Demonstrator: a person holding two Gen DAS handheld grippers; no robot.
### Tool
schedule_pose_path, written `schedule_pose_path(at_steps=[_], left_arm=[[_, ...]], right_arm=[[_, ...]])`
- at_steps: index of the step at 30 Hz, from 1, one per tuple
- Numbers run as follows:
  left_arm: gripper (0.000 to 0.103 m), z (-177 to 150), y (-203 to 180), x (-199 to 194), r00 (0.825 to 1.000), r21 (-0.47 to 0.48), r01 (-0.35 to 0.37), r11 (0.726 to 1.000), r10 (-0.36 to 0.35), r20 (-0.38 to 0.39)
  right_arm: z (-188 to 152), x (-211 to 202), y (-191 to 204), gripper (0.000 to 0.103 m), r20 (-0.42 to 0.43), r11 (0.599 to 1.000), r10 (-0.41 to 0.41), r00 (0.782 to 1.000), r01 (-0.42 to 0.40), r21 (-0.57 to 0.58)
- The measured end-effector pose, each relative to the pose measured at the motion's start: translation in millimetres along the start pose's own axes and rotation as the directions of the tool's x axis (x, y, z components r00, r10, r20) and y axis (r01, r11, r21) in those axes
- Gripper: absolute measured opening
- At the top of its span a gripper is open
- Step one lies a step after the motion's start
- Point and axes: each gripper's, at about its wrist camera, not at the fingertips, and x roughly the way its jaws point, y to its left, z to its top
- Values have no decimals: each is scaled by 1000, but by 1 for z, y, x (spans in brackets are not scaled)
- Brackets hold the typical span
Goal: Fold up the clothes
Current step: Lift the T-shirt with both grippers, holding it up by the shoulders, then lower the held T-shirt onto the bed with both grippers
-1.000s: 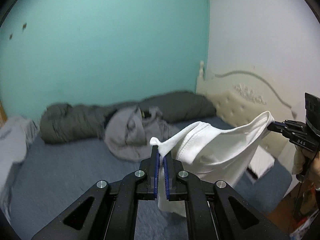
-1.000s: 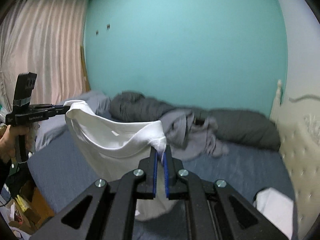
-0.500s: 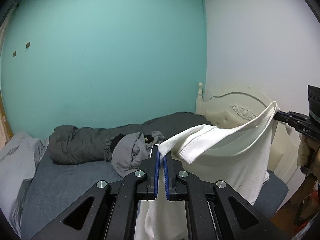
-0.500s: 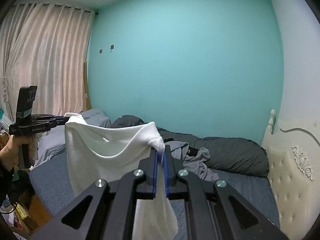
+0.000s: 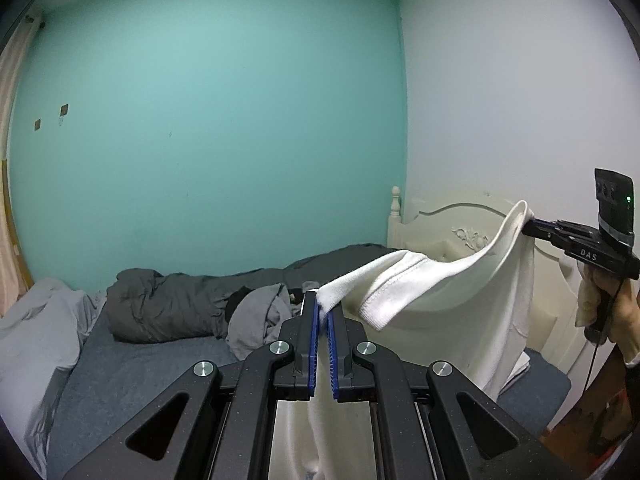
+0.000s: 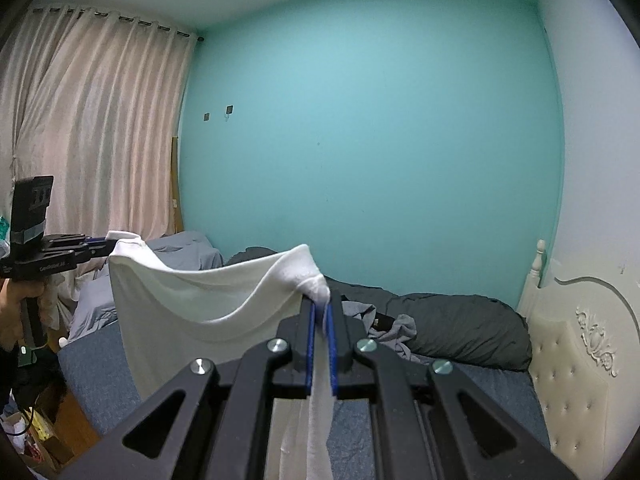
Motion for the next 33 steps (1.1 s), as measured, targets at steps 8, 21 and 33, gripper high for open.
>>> schedule_pose_path(at_steps=[8, 21, 33], left_arm=[[4, 7, -9, -25, 999, 6, -29, 1000, 28, 39], [4, 34, -30, -85, 992, 16, -58, 998, 56, 112], [4, 9, -19, -56, 998, -23, -51, 998, 52, 20]], right_arm=[[10, -20, 5, 5, 36, 1000, 1, 999, 0, -12], [39, -56, 12, 5, 108, 1000, 14, 994, -13, -14], [19, -5, 11, 5, 8, 999, 35, 999, -36, 18]])
